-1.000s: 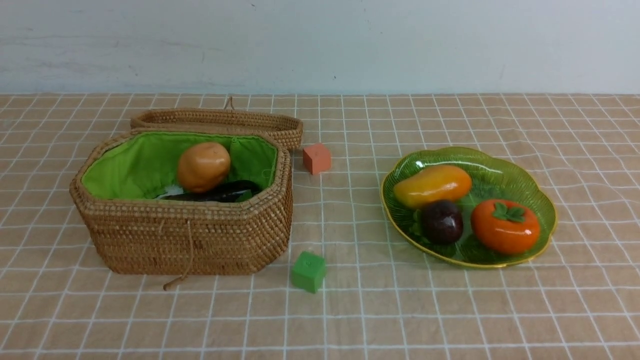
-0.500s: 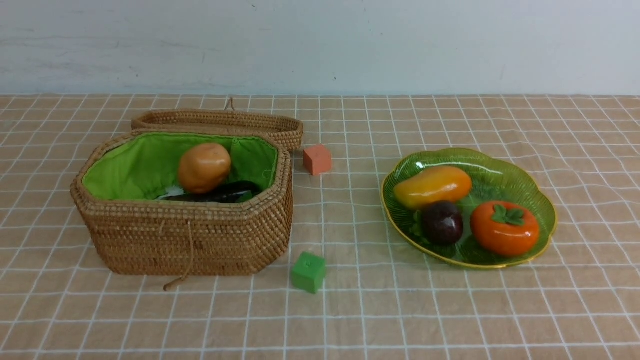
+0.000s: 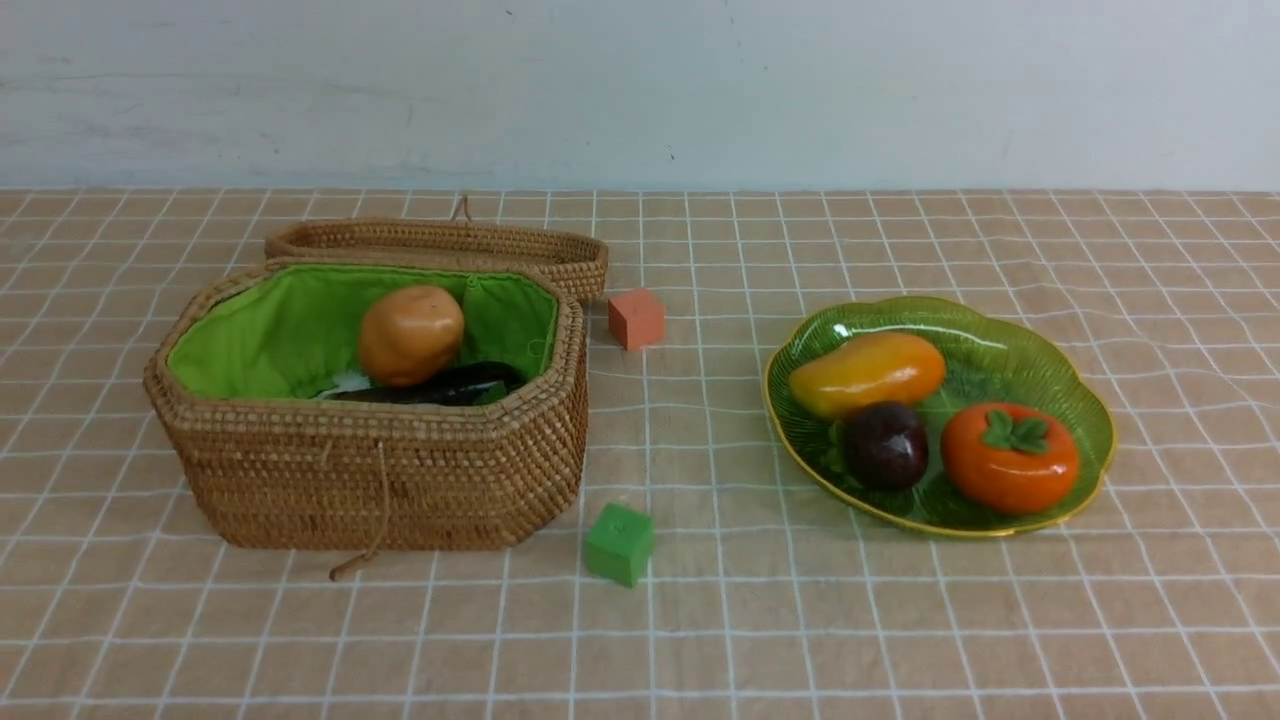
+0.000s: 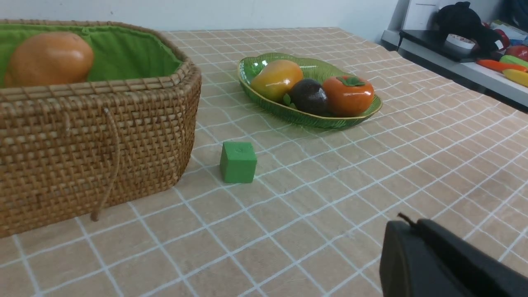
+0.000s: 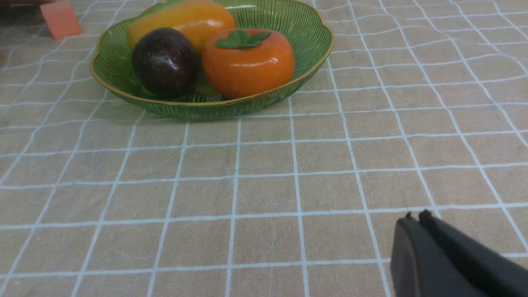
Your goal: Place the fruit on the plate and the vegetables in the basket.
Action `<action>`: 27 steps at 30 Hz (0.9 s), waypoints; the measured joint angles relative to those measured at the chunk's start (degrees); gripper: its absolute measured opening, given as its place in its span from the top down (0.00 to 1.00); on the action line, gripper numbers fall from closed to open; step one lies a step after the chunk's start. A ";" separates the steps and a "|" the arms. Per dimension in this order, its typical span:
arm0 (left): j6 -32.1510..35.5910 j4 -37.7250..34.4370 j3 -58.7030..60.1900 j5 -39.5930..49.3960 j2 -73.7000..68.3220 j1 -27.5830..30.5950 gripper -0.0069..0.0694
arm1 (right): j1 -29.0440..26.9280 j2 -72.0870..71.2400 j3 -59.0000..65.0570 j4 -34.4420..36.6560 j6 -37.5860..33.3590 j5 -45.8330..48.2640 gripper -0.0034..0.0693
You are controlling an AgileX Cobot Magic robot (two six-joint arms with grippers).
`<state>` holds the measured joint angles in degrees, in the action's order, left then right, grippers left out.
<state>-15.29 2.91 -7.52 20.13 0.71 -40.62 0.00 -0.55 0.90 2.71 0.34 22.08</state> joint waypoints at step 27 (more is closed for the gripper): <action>-2.93 -5.19 9.25 2.04 0.13 32.98 0.93 | 0.00 -0.05 0.00 0.00 -0.34 0.00 0.93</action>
<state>-18.22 -2.28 1.73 22.17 0.84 -7.64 0.00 -0.60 0.90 2.71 0.00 22.08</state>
